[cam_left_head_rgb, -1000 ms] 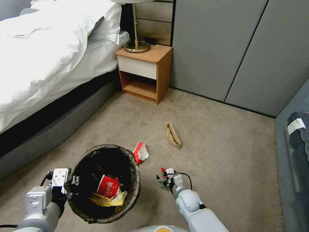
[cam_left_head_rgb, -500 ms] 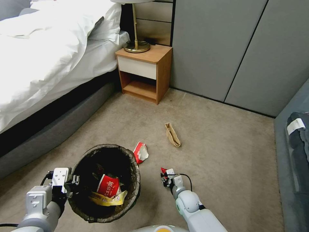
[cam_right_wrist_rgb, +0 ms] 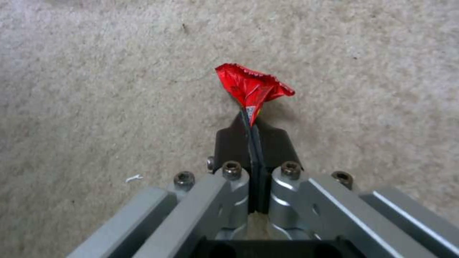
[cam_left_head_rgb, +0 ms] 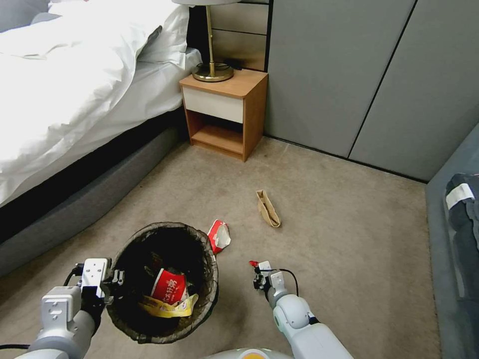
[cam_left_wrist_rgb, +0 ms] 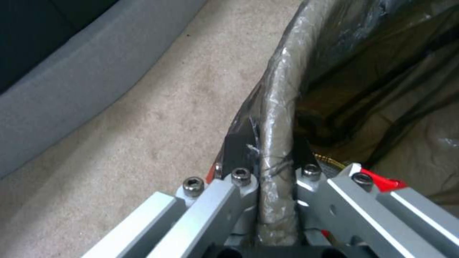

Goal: Pick up the trash bin, then pick up the garbage from the floor and place it into the trash bin.

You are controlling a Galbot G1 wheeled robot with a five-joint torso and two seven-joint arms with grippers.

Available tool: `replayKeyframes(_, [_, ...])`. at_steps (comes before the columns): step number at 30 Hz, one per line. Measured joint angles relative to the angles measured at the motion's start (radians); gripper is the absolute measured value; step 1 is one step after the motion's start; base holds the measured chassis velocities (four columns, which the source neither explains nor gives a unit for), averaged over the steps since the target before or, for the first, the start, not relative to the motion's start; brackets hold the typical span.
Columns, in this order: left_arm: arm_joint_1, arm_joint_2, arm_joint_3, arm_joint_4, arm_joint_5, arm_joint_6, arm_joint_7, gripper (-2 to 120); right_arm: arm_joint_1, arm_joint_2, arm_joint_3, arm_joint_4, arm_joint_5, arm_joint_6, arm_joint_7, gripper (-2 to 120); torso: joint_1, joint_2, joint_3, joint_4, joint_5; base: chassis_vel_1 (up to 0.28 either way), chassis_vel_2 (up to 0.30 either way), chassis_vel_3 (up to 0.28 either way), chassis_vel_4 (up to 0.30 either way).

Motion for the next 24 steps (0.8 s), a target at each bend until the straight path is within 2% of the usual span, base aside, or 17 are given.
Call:
replayKeyframes(3, [0.0, 0.001, 0.0, 0.0, 0.0, 0.0, 0.0, 1, -0.01, -0.009, 0.006, 0.038, 0.0, 0.002, 0.006, 0, 0.0, 0.0, 0.0, 0.0, 0.0, 0.0, 0.0, 0.0, 0.0])
replayKeyframes(5, [-0.001, 0.003, 0.0, 0.0, -0.001, 0.0, 0.001, 1, -0.042, -0.035, 0.015, 0.142, 0.007, 0.0, 0.011, 0, 0.0, 0.0, 0.0, 0.0, -0.0002, 0.0, 0.0, 0.0, 0.0])
replayKeyframes(6, [-0.001, 0.003, 0.0, 0.0, -0.001, 0.0, 0.001, 1, -0.042, -0.035, 0.015, 0.142, 0.007, 0.0, 0.011, 0, 0.0, 0.0, 0.0, 0.0, -0.0002, 0.0, 0.0, 0.0, 0.0])
replayKeyframes(9, [-0.002, 0.004, 0.0, 0.0, -0.004, 0.0, 0.001, 1, -0.11, -0.089, 0.031, 0.331, 0.049, -0.025, 0.016, 0, 0.0, 0.0, 0.0, -0.0001, -0.0003, 0.0, 0.0, 0.0, 0.0])
replayKeyframes(10, [-0.002, 0.004, 0.0, 0.0, -0.004, 0.0, 0.001, 1, -0.11, -0.089, 0.031, 0.331, 0.049, -0.025, 0.016, 0, 0.0, 0.0, 0.0, -0.0001, -0.0003, 0.0, 0.0, 0.0, 0.0])
replayKeyframes(12, [-0.002, 0.004, 0.001, 0.0, -0.006, 0.0, 0.002, 1, -0.158, -0.128, 0.043, 0.484, 0.082, -0.046, 0.021, 0, 0.0, 0.0, 0.0, 0.0, 0.0, 0.0, 0.0, 0.0, 0.0])
replayKeyframes(13, [-0.002, 0.004, 0.001, 0.0, -0.006, 0.0, 0.002, 1, -0.158, -0.128, 0.043, 0.484, 0.082, -0.046, 0.021, 0, 0.0, 0.0, 0.0, 0.0, 0.0, 0.0, 0.0, 0.0, 0.0])
replayKeyframes(15, [-0.003, 0.005, 0.004, 0.0, -0.007, 0.0, 0.002, 1, -0.208, -0.169, 0.056, 0.671, 0.122, -0.079, 0.022, 0, 0.0, 0.0, 0.0, 0.0001, -0.0003, 0.0, 0.0, 0.0, 0.0])
replayKeyframes(16, [-0.003, 0.006, 0.006, 0.0, -0.007, 0.0, 0.002, 1, -0.224, -0.183, 0.058, 0.725, 0.132, -0.088, 0.023, 0, 0.0, 0.0, 0.0, 0.0001, -0.0003, 0.0, 0.0, 0.0, 0.0])
replayKeyframes(17, [-0.003, 0.006, 0.006, 0.0, -0.007, 0.0, 0.002, 1, -0.224, -0.183, 0.058, 0.725, 0.132, -0.088, 0.023, 0, 0.0, 0.0, 0.0, 0.0001, -0.0003, 0.0, 0.0, 0.0, 0.0])
replayKeyframes(20, [-0.006, 0.009, 0.014, 0.0, -0.009, 0.0, 0.002, 1, -0.27, -0.224, 0.055, 0.922, 0.153, -0.115, 0.022, 0, 0.0, 0.0, 0.0, 0.0001, -0.0004, 0.0, 0.0, 0.0, 0.0])
replayKeyframes(21, [-0.006, 0.009, 0.014, 0.0, -0.009, 0.0, 0.002, 1, -0.27, -0.224, 0.055, 0.922, 0.153, -0.115, 0.022, 0, 0.0, 0.0, 0.0, 0.0001, -0.0004, 0.0, 0.0, 0.0, 0.0])
replayKeyframes(24, [-0.006, 0.01, 0.021, 0.0, -0.008, 0.002, 0.002, 1, -0.301, -0.244, 0.029, 1.059, 0.163, -0.132, 0.003, 0, 0.0, 0.0, 0.0, 0.0001, -0.0004, 0.0, 0.0, 0.0, 0.0])
